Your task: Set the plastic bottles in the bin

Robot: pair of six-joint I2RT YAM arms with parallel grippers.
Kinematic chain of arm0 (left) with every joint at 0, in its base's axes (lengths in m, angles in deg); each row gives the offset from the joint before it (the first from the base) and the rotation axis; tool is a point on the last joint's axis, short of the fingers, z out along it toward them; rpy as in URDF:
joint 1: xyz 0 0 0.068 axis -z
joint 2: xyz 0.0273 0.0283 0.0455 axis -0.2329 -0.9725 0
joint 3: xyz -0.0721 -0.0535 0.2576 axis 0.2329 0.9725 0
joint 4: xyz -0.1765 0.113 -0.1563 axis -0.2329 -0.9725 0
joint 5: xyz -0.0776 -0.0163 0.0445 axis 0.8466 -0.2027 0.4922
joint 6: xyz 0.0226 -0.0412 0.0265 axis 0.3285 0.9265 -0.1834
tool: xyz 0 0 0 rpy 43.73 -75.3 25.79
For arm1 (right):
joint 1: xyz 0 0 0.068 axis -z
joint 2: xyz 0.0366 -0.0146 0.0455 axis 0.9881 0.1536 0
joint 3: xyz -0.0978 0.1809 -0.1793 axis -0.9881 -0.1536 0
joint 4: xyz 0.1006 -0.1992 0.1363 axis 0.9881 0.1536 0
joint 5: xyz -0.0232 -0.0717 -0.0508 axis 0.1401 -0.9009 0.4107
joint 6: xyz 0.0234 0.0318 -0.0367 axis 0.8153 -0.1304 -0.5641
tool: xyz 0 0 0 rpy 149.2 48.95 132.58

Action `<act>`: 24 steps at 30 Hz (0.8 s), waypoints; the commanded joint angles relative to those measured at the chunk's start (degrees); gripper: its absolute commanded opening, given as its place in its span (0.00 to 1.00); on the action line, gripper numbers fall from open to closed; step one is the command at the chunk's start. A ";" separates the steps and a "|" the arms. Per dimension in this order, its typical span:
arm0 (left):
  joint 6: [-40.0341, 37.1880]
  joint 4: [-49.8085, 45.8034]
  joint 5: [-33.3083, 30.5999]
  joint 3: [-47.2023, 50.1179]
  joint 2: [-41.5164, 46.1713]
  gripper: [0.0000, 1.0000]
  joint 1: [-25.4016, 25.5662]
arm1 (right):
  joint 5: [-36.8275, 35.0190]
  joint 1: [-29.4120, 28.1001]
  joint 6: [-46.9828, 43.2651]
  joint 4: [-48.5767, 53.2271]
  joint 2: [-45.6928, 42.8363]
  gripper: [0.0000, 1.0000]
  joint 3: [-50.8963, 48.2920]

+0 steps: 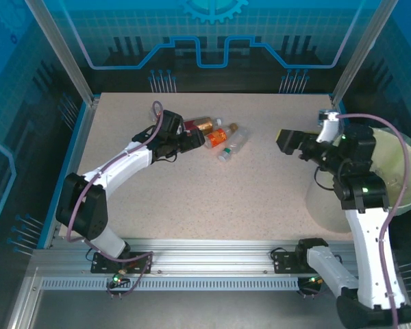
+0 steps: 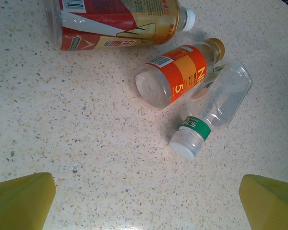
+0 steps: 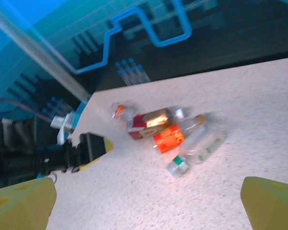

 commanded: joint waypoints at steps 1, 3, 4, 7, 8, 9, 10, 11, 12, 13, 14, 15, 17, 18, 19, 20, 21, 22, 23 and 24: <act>1.09 -0.47 3.07 -0.68 0.33 0.99 -0.59 | -6.93 -8.18 -0.83 -3.37 4.41 1.00 -0.73; 0.94 -0.31 3.24 -0.16 0.77 0.99 -0.72 | -13.48 -14.06 -2.50 -2.31 8.37 1.00 0.61; 0.91 -0.15 3.31 0.11 1.03 0.99 -0.74 | -17.19 -17.13 -3.31 -1.57 10.84 1.00 1.64; 0.65 -0.05 2.94 1.16 2.07 0.99 -1.04 | -24.93 -22.97 -3.04 -0.47 18.25 1.00 4.14; 0.74 -0.05 2.68 1.59 2.50 0.99 -1.26 | -26.37 -23.96 -2.13 -0.28 20.76 1.00 4.95; 0.85 -0.08 2.55 1.97 2.85 0.99 -1.38 | -27.01 -24.44 -0.87 -0.27 22.86 1.00 5.47; 0.90 -0.06 2.46 2.46 3.33 0.99 -1.62 | -27.55 -24.56 0.90 -0.41 24.93 1.00 5.99; 0.91 -0.06 2.37 2.94 3.77 0.99 -1.83 | -28.19 -24.66 3.08 -0.75 27.02 1.00 6.34; 0.91 -0.08 2.20 3.37 4.17 0.99 -2.00 | -28.55 -24.74 4.53 -1.26 28.88 1.00 6.56; 0.91 -0.06 2.02 3.90 4.60 0.99 -2.24 | -29.17 -24.68 6.08 -1.84 30.79 1.00 6.77; 0.91 -0.21 1.93 4.47 5.09 0.99 -2.45 | -30.28 -24.75 7.75 -2.39 32.79 1.00 6.88; 0.92 -0.13 1.85 4.87 5.41 0.99 -2.67 | -31.25 -24.71 8.86 -2.69 34.54 1.00 7.15; 1.00 -0.19 1.76 5.73 6.15 0.99 -3.13 | -32.82 -24.70 10.49 -2.51 38.89 1.00 8.78; 1.02 -0.26 1.71 6.08 6.43 0.99 -3.31 | -33.36 -24.71 11.12 -2.46 40.89 1.00 9.55; 1.01 -0.32 1.66 6.35 6.77 0.99 -3.55 | -33.71 -24.71 11.73 -2.47 43.26 1.00 10.67; 1.03 -0.32 1.67 6.69 7.04 0.99 -3.85 | -34.00 -24.67 12.75 -2.56 45.71 1.00 11.74; 1.09 -0.37 1.74 6.91 7.27 0.99 -4.01 | -34.31 -24.63 13.80 -2.55 47.81 1.00 12.77; 1.18 -0.41 1.75 7.09 7.41 0.99 -4.25 | -34.45 -24.66 14.49 -2.69 50.12 1.00 14.00; 1.18 -0.49 1.83 7.24 7.64 0.99 -4.38 | -34.68 -24.67 15.10 -2.89 52.29 1.00 15.30; 1.18 -0.60 1.84 7.37 7.88 0.99 -4.47 | -35.33 -24.65 15.92 -2.73 53.99 1.00 16.35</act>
